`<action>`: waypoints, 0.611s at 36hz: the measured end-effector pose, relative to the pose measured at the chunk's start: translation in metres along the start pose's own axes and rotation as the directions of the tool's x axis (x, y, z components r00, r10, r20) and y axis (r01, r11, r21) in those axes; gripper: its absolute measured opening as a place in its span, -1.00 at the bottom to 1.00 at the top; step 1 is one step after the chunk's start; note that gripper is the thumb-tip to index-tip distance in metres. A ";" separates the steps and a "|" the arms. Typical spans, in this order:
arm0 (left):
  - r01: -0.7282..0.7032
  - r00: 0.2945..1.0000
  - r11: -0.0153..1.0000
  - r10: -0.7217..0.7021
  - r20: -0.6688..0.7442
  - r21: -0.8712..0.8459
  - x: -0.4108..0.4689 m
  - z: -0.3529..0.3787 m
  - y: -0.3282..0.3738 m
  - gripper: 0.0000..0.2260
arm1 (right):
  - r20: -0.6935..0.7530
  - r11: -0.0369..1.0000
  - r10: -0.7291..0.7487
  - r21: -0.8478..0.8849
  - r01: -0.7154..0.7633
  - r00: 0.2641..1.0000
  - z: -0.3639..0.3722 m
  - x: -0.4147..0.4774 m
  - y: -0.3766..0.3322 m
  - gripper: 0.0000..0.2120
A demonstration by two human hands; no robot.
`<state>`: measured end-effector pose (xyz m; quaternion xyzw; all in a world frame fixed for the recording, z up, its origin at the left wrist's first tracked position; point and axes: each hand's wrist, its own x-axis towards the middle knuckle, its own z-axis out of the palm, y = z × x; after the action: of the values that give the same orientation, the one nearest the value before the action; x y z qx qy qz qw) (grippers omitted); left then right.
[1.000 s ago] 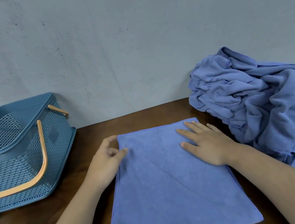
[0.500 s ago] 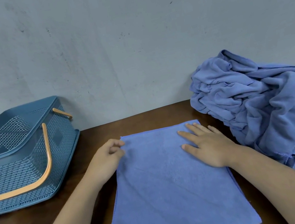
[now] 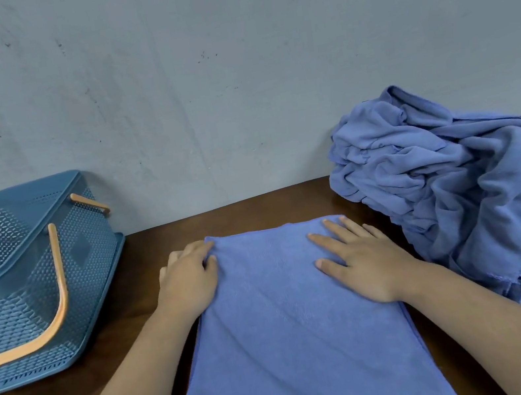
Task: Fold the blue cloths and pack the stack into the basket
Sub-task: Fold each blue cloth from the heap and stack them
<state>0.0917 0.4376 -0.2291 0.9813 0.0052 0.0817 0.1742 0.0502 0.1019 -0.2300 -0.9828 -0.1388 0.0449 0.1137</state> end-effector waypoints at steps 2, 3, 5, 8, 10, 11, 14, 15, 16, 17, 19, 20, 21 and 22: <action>0.004 1.000 1.000 -0.004 -0.002 -0.003 -0.001 0.000 0.001 -0.59 | 0.001 1.000 0.002 0.001 -0.003 1.000 -0.001 0.000 0.000 -0.38; 0.005 1.000 1.000 -0.005 -0.004 -0.011 -0.001 0.000 0.001 -0.60 | 0.004 1.000 0.005 0.003 -0.005 1.000 -0.001 0.000 0.000 -0.38; 0.004 1.000 0.999 -0.004 0.001 -0.033 -0.002 0.000 -0.001 -0.61 | 0.007 1.000 0.010 0.007 -0.010 1.000 -0.002 0.000 -0.001 -0.38; 0.009 1.000 0.992 -0.012 -0.026 -0.123 -0.003 -0.001 -0.002 -0.62 | 0.006 1.000 0.017 0.008 -0.017 1.000 -0.002 0.001 -0.002 -0.38; 0.004 0.999 0.966 -0.017 -0.046 -0.259 -0.008 -0.004 -0.006 -0.63 | 0.009 1.000 0.024 0.005 -0.024 1.000 -0.003 0.001 -0.003 -0.38; 0.003 0.999 0.936 -0.021 -0.046 -0.352 -0.011 -0.005 -0.008 -0.63 | 0.008 1.000 0.027 0.001 -0.027 1.000 -0.003 0.001 -0.003 -0.38; 0.015 1.000 0.814 -0.024 -0.007 -0.581 -0.022 -0.011 -0.013 -0.59 | 0.005 1.000 0.027 0.002 -0.027 1.000 -0.003 0.001 -0.005 -0.38; 0.011 1.000 0.798 -0.013 0.002 -0.603 -0.026 -0.013 -0.013 -0.58 | 0.009 1.000 0.028 0.006 -0.028 1.000 -0.004 0.001 -0.005 -0.38; 0.010 1.000 0.796 0.001 0.017 -0.605 -0.030 -0.015 -0.014 -0.58 | 0.013 0.999 0.029 0.012 -0.030 0.999 -0.005 0.001 -0.005 -0.38; 0.009 0.999 0.807 0.015 0.036 -0.590 -0.035 -0.016 -0.014 -0.59 | 0.012 0.999 0.031 0.017 -0.031 0.999 -0.008 0.001 -0.006 -0.39; -0.013 0.997 0.865 0.047 0.054 -0.502 -0.044 -0.016 -0.016 -0.59 | -0.045 0.999 0.029 0.024 -0.028 0.999 -0.015 0.007 -0.009 -0.44; -0.037 0.996 0.898 0.067 0.053 -0.438 -0.048 -0.014 -0.017 -0.57 | -0.096 1.000 0.021 0.023 -0.019 0.995 -0.018 0.012 -0.012 -0.49; -0.065 0.995 0.924 0.090 0.048 -0.377 -0.052 -0.014 -0.017 -0.55 | -0.145 1.000 0.003 0.015 -0.001 0.989 -0.022 0.019 -0.016 -0.54; -0.093 0.993 0.942 0.112 0.039 -0.322 -0.054 -0.012 -0.017 -0.55 | -0.183 1.000 -0.020 0.009 0.023 0.983 -0.025 0.027 -0.021 -0.60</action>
<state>0.0367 0.4555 -0.2327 0.9409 -0.0640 0.0627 0.3265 0.0731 0.1236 -0.2025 -0.9805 -0.1381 -0.0461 0.1319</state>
